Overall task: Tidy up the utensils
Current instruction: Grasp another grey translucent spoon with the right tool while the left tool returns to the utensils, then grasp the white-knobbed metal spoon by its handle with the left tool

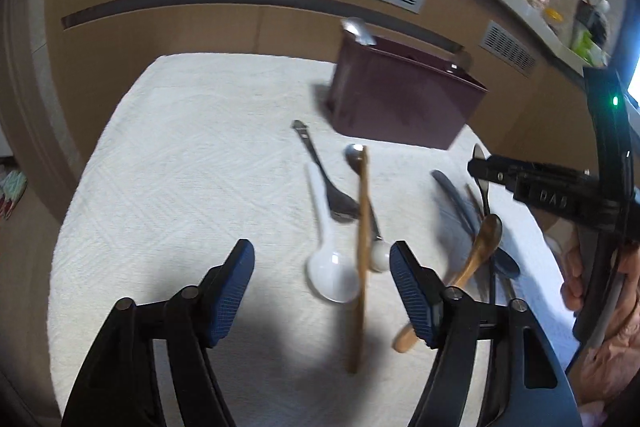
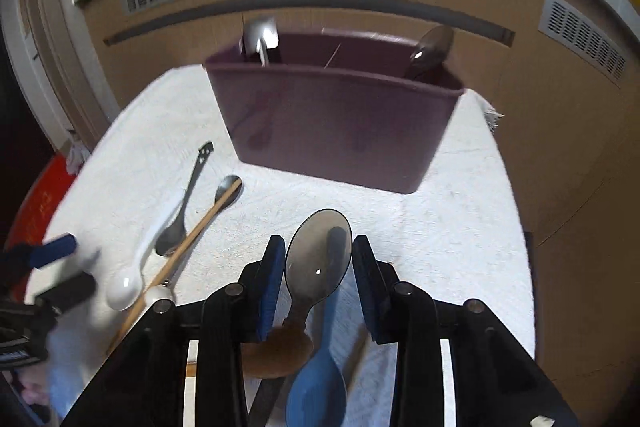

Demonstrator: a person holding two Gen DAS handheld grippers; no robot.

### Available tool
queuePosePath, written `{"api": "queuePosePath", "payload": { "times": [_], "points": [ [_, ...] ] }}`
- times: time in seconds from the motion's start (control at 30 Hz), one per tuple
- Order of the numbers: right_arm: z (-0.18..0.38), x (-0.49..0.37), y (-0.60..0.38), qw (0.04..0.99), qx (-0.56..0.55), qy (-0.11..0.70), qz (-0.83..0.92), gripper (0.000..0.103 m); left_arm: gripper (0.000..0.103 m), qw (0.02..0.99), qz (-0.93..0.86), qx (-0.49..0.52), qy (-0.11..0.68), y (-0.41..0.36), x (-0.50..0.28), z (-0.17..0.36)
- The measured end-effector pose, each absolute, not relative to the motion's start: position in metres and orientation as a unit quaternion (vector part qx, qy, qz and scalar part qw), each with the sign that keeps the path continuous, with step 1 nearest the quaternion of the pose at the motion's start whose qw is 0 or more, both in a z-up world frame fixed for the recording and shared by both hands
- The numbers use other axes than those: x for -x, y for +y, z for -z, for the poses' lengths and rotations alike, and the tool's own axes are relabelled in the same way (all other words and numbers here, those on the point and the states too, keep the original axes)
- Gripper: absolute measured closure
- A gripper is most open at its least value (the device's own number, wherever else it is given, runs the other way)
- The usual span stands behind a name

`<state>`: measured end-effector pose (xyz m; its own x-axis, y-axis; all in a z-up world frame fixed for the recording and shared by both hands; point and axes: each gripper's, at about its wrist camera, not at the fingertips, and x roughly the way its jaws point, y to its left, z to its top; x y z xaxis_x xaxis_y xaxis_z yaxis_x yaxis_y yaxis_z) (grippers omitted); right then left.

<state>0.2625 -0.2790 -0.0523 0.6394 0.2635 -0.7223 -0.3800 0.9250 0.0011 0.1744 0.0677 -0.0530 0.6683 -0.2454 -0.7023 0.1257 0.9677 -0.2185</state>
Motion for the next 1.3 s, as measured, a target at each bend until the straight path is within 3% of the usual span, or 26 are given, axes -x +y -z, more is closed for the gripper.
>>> {"api": "queuePosePath", "payload": {
  "times": [0.07,0.53,0.6,1.17,1.2,1.23,1.3],
  "points": [
    [0.047,-0.255,-0.285,0.905,0.074,0.378,-0.179,0.072,0.055,0.910,0.115,0.063,0.392,0.061,-0.169,0.056],
    [0.035,-0.227,-0.294,0.920,0.072,0.340,-0.183,0.072,0.056,0.904,0.066,-0.022,0.422,0.033,-0.181,0.084],
    [0.034,-0.225,-0.296,0.921,0.071,0.339,-0.181,0.072,0.068,0.906,0.068,-0.027,0.417,0.033,-0.182,0.084],
    [0.020,-0.205,-0.300,0.930,0.065,0.307,-0.190,0.072,0.068,0.949,0.092,0.003,0.302,0.050,-0.148,0.006],
    [0.018,-0.203,-0.301,0.931,0.064,0.303,-0.191,0.084,0.068,0.949,0.097,0.008,0.300,0.049,-0.146,0.003],
    [0.016,-0.202,-0.302,0.932,0.064,0.301,-0.191,0.089,0.068,0.949,0.103,0.012,0.298,0.048,-0.145,0.000],
    [0.013,-0.200,-0.304,0.934,0.065,0.296,-0.190,0.091,0.068,0.950,0.114,0.017,0.290,0.046,-0.140,-0.007]
  ]
}}
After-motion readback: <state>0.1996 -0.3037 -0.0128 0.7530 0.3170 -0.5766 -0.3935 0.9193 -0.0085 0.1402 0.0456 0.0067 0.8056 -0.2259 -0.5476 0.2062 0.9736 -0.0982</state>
